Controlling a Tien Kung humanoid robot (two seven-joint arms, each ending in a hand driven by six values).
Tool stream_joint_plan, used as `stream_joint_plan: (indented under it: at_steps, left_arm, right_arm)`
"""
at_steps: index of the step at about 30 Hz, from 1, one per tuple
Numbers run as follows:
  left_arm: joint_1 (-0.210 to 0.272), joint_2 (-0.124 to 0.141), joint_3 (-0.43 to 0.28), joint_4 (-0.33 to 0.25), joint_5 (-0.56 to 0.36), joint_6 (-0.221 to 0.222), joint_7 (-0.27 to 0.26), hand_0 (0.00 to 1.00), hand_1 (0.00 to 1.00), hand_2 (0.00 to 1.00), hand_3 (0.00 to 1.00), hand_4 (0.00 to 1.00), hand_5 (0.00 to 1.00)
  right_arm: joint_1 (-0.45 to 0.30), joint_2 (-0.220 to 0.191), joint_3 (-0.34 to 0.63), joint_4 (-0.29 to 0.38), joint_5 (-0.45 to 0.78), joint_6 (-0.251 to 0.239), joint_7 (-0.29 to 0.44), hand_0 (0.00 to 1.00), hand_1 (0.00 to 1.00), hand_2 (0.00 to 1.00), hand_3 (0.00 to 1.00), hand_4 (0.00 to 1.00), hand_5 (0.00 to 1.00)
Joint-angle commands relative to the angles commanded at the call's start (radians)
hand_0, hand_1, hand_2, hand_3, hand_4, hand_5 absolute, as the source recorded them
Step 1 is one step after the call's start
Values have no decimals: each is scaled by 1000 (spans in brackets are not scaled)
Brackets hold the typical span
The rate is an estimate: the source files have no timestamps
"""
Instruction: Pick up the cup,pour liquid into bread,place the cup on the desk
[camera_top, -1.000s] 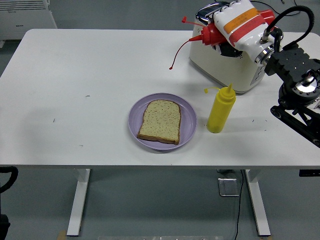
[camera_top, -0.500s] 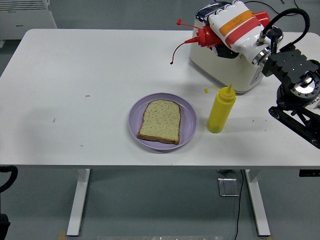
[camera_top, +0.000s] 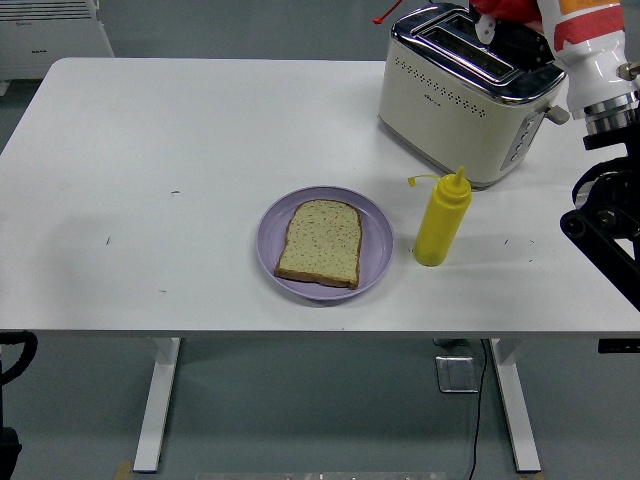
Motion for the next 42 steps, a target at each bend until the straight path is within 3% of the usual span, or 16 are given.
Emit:
stream_joint_plan:
  at_steps: [8,17,30,33,42]
  left_arm:
    - [-2,1,3,0,0,4,0,785,803,818,732,642,998]
    - [-1,1,6,0,0,4,1,784,802,816,731,638,998]
    - [-1,3,13,1,-1,4,1,780,801,814,727,634,998]
    - [-1,3,14,1,0,4,1,780,801,814,727,634,998]
    - [1,3,19,1,1,4,1,779,800,813,726,632,998]
  right_arm:
    - [-130,54,174,3,338,0,207,190,263,339,394,289,102]
    - [-238,75,258,-5,721,0,258,182,261,343,393,287,111]
    - [-335,77,265,-64,1254,0,305,171,252,331,387,270,130]
    - [-344,75,244,-91,1306,0,314,171,252,331,387,270,130]
    - [-357,78,167,-160,1294,0,374,179,252,331,387,266,154]
